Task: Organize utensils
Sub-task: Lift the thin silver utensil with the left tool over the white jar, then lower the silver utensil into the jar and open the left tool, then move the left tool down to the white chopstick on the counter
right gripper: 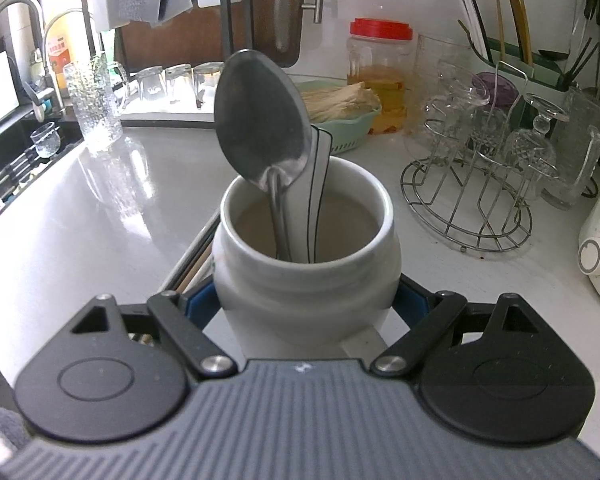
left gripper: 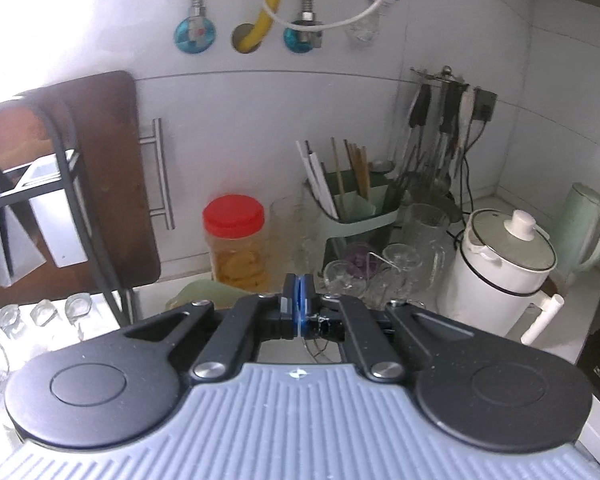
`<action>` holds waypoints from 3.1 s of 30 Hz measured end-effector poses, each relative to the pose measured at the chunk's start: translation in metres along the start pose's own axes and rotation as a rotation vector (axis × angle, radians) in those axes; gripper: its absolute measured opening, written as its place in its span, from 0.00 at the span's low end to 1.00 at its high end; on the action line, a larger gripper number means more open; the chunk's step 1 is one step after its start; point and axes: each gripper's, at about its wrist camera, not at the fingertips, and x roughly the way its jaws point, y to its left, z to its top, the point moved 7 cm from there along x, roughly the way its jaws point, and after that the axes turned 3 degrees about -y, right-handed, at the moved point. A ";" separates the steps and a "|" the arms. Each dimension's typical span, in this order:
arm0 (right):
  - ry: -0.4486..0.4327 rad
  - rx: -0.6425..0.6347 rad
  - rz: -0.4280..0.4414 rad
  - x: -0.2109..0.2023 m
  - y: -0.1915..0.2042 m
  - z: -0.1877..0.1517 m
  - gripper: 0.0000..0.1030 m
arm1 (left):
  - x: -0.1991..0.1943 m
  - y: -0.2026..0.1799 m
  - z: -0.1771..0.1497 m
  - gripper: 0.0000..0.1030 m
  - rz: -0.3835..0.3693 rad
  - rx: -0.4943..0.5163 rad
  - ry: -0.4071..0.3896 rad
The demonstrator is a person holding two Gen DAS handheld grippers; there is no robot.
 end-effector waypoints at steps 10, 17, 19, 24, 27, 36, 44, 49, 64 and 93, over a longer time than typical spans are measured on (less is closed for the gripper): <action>-0.007 0.010 -0.007 0.000 0.000 0.000 0.88 | 0.013 -0.036 -0.024 0.01 -0.092 0.080 0.042; -0.009 0.018 -0.016 0.000 0.001 0.000 0.88 | 0.025 -0.054 -0.048 0.01 -0.129 0.144 0.100; -0.010 0.023 -0.017 0.000 0.000 0.000 0.88 | 0.027 -0.057 -0.054 0.01 -0.137 0.162 0.122; -0.014 0.028 -0.017 0.000 0.000 -0.001 0.88 | 0.032 -0.063 -0.064 0.01 -0.155 0.206 0.188; -0.015 0.023 -0.019 0.001 0.000 -0.001 0.89 | 0.032 -0.064 -0.067 0.02 -0.193 0.181 0.257; -0.009 0.033 -0.032 0.001 0.001 0.001 0.89 | 0.025 -0.076 -0.078 0.03 -0.261 0.212 0.423; -0.010 0.037 -0.028 0.001 0.001 0.000 0.89 | 0.024 -0.074 -0.084 0.04 -0.309 0.218 0.540; -0.015 0.032 -0.024 0.001 0.000 -0.001 0.89 | 0.029 -0.073 -0.095 0.04 -0.320 0.218 0.603; -0.027 0.037 -0.028 0.000 0.000 -0.002 0.89 | 0.044 -0.073 -0.116 0.05 -0.316 0.224 0.674; 0.018 0.044 -0.034 0.001 -0.002 0.000 0.88 | -0.009 -0.031 -0.074 0.50 -0.177 -0.020 0.406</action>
